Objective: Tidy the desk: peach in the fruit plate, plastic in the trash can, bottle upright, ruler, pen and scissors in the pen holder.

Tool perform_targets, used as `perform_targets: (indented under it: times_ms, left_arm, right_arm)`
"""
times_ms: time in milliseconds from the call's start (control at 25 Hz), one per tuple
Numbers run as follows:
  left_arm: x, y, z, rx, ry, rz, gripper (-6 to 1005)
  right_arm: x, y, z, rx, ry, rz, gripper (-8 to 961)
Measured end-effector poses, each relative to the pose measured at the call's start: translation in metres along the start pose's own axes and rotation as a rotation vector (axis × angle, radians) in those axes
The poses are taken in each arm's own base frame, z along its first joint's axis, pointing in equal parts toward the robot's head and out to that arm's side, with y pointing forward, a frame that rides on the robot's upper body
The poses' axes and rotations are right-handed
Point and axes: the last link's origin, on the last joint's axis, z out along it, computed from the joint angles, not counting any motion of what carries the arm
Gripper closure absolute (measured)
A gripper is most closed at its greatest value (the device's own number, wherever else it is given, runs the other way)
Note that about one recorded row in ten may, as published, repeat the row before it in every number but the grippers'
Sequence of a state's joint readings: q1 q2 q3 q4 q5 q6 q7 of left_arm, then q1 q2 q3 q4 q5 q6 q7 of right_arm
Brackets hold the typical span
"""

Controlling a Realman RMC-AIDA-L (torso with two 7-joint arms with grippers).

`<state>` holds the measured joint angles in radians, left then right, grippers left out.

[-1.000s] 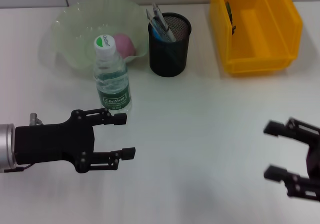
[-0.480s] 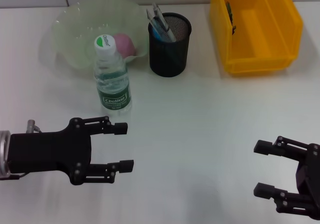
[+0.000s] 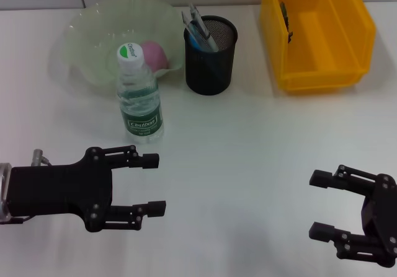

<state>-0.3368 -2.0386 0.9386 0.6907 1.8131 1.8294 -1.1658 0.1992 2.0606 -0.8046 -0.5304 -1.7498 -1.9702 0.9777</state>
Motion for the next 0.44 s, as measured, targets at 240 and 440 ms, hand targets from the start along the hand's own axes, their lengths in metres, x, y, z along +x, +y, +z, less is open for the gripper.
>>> perform_targets:
  times_ms: [240, 440]
  left_arm:
    - [0.0005, 0.0003, -0.0004, -0.002, 0.001, 0.003, 229]
    - [0.0008, 0.0013, -0.0015, -0.005, 0.005, 0.002, 229]
  right_arm:
    - [0.0, -0.0027, 0.0022, 0.003, 0.004, -0.003, 200]
    - [-0.0001, -0.003, 0.0037, 0.0, 0.003, -0.003, 200]
